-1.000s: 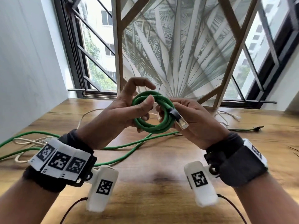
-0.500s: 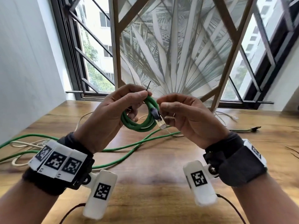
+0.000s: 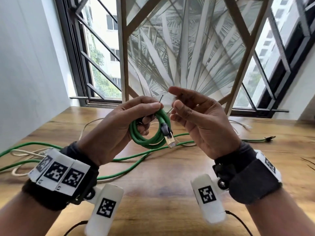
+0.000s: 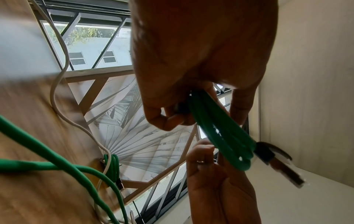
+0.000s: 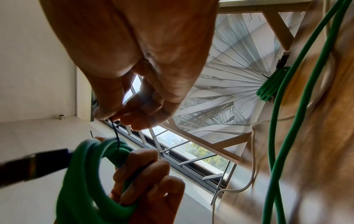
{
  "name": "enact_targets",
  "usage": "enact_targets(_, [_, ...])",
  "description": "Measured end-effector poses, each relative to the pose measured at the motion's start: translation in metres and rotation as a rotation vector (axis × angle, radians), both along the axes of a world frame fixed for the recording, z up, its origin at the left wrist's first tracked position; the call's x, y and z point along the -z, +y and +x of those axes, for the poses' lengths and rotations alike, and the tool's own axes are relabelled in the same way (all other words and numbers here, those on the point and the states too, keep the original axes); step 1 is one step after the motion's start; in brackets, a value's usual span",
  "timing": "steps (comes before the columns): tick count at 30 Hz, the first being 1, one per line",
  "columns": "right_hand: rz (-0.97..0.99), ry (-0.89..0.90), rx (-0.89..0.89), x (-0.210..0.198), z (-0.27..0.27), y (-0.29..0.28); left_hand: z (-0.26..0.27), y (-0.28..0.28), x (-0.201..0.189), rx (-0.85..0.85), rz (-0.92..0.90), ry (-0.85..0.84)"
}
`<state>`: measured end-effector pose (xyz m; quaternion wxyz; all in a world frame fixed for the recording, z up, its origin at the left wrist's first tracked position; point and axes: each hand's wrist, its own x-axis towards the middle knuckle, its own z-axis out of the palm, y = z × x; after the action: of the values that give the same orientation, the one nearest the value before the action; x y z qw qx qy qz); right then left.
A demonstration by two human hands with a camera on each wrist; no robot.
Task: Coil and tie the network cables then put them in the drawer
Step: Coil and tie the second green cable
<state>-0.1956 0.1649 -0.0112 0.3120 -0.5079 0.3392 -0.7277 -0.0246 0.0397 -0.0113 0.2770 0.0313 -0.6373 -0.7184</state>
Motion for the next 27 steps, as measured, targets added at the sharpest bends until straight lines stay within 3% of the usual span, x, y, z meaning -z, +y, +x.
enact_targets(11, [0.02,-0.022,0.063,0.0004,0.004,-0.0003,0.0039,0.0032,-0.0038,0.007,-0.012,-0.017])
enact_targets(19, [0.018,0.148,0.167,0.0018,0.0008,0.0011,0.0065,0.0032,-0.0052,0.045,-0.073,-0.08])
enact_targets(27, [-0.031,0.261,0.157,0.0013,0.0026,0.0024,0.0068,0.0044,-0.0053,0.068,-0.101,-0.112])
